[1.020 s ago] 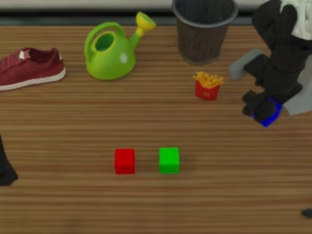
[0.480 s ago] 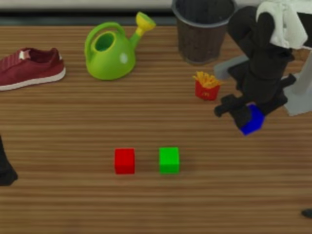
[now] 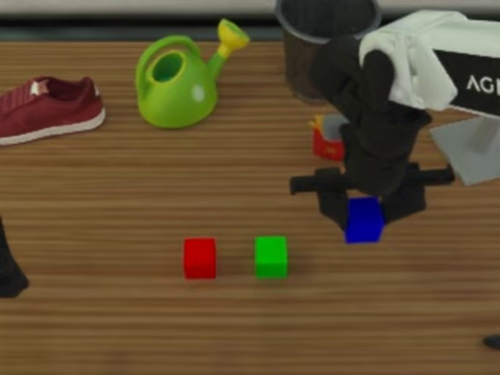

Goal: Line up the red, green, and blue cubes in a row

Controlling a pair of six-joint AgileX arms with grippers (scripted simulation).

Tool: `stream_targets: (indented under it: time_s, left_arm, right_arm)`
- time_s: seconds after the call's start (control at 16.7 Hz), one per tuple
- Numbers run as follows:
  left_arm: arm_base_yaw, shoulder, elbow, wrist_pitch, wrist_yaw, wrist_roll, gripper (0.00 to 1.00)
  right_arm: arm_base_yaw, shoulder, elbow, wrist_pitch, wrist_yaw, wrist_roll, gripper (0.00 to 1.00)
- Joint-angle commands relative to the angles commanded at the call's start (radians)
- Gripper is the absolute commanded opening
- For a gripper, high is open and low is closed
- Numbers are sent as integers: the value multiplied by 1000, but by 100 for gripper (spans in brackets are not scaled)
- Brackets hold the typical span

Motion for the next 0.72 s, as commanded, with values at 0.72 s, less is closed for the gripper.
stream_targets:
  time_s: [0.72]
  left_arm:
    - [0, 0, 0, 0, 0, 0, 100]
  right_arm:
    - [29, 3, -57, 79, 1, 91, 0]
